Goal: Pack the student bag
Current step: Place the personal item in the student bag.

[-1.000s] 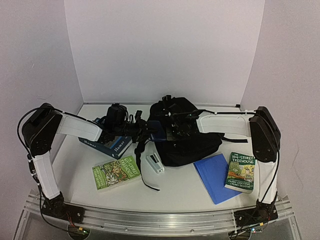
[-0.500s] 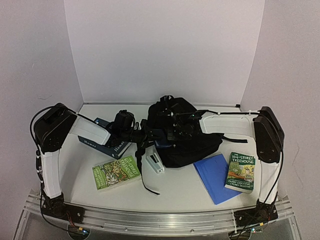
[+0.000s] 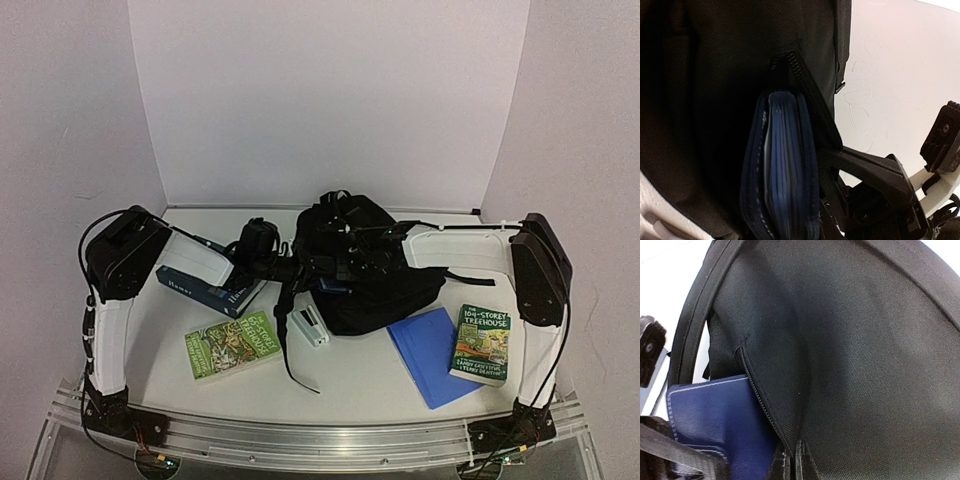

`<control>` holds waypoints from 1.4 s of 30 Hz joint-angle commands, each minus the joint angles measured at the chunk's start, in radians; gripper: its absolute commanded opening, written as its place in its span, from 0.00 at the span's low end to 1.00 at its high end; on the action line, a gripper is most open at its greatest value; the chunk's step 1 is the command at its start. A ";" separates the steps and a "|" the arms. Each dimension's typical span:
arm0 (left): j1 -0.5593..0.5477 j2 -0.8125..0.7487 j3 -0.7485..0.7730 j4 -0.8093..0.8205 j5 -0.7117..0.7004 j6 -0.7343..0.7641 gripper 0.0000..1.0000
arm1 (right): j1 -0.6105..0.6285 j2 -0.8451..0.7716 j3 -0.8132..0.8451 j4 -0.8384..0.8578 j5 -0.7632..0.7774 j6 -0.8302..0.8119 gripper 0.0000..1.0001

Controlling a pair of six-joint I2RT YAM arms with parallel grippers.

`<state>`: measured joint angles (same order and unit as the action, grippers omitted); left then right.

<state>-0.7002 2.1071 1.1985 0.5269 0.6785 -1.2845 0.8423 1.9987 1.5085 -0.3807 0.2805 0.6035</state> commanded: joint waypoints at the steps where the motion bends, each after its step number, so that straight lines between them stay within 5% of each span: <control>1: -0.010 0.043 0.071 0.066 0.029 -0.018 0.00 | 0.012 -0.083 0.009 0.104 -0.048 0.019 0.00; 12: -0.015 0.088 0.139 0.045 0.027 0.038 0.02 | 0.011 -0.088 -0.012 0.131 -0.078 0.040 0.00; 23: -0.015 -0.054 0.109 -0.299 -0.128 0.284 0.44 | 0.011 -0.093 -0.033 0.131 -0.063 0.046 0.00; 32: -0.016 -0.127 0.066 -0.422 -0.199 0.375 0.66 | 0.011 -0.092 -0.035 0.131 -0.063 0.044 0.00; 35: -0.021 -0.132 0.068 -0.456 -0.218 0.393 0.65 | 0.012 -0.088 -0.032 0.131 -0.067 0.042 0.00; 42: -0.033 -0.125 0.088 -0.474 -0.231 0.400 0.41 | 0.011 -0.082 -0.028 0.131 -0.069 0.039 0.00</control>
<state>-0.7231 2.0228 1.2789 0.0947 0.4705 -0.9093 0.8446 1.9816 1.4696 -0.3075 0.2119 0.6334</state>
